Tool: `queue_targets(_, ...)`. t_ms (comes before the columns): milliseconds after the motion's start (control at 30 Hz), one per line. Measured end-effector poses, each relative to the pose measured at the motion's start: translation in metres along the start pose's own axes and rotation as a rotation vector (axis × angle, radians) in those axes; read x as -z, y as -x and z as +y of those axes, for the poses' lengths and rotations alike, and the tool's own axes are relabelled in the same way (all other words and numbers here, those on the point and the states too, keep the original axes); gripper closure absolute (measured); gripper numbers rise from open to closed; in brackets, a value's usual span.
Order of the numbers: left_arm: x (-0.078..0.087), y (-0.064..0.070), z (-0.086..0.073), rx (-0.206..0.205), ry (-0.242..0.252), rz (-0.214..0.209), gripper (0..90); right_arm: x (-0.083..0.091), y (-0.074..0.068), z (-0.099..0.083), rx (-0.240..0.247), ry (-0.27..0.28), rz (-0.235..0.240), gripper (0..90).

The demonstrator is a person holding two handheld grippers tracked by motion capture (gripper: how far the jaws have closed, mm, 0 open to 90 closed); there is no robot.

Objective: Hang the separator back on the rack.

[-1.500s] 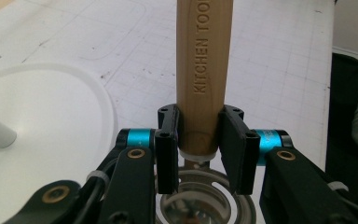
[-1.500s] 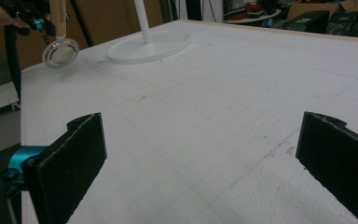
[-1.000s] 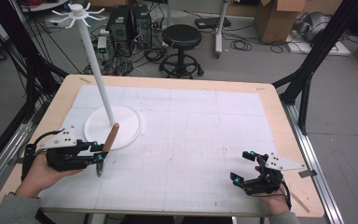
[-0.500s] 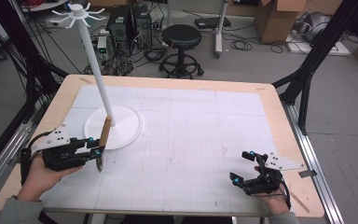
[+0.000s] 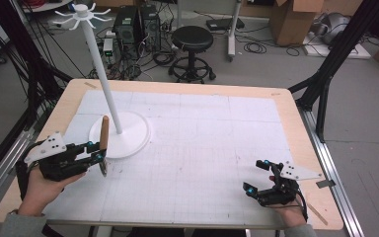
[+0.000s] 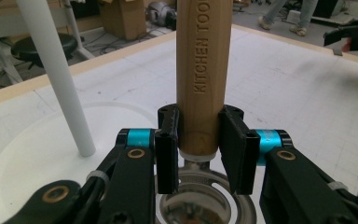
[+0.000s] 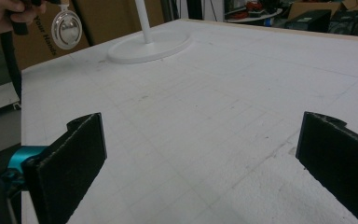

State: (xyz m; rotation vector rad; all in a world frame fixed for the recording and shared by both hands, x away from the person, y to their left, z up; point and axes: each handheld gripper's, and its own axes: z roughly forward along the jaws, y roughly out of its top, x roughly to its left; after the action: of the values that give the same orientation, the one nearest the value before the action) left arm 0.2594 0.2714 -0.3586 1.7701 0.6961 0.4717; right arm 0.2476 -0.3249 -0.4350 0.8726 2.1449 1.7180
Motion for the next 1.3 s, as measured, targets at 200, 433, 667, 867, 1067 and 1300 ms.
queue_targets(200, 0.006, -0.002, 0.002, 0.006, 0.027, 0.024, 68.5, -0.001, -0.001, 0.000, 0.000, 0.000, 0.002, 0.7)
queue_targets(433, 0.013, -0.004, 0.005, 0.009, 0.066, 0.061, 68.5, -0.002, -0.001, 0.001, 0.002, 0.003, 0.004, 0.7)
queue_targets(667, 0.022, -0.007, 0.011, 0.018, 0.091, 0.086, 68.5, -0.002, 0.000, 0.001, 0.010, 0.002, 0.001, 0.7)
queue_targets(867, 0.031, -0.012, 0.018, 0.027, 0.118, 0.094, 68.5, -0.003, -0.001, 0.001, 0.003, -0.001, 0.004, 0.7)
queue_targets(1067, 0.038, -0.018, 0.024, 0.036, 0.138, 0.122, 68.5, -0.003, -0.001, 0.001, 0.007, 0.000, 0.004, 0.7)
queue_targets(1300, 0.042, -0.024, 0.031, 0.047, 0.143, 0.138, 68.5, -0.003, -0.001, 0.001, 0.006, 0.001, 0.004, 0.7)
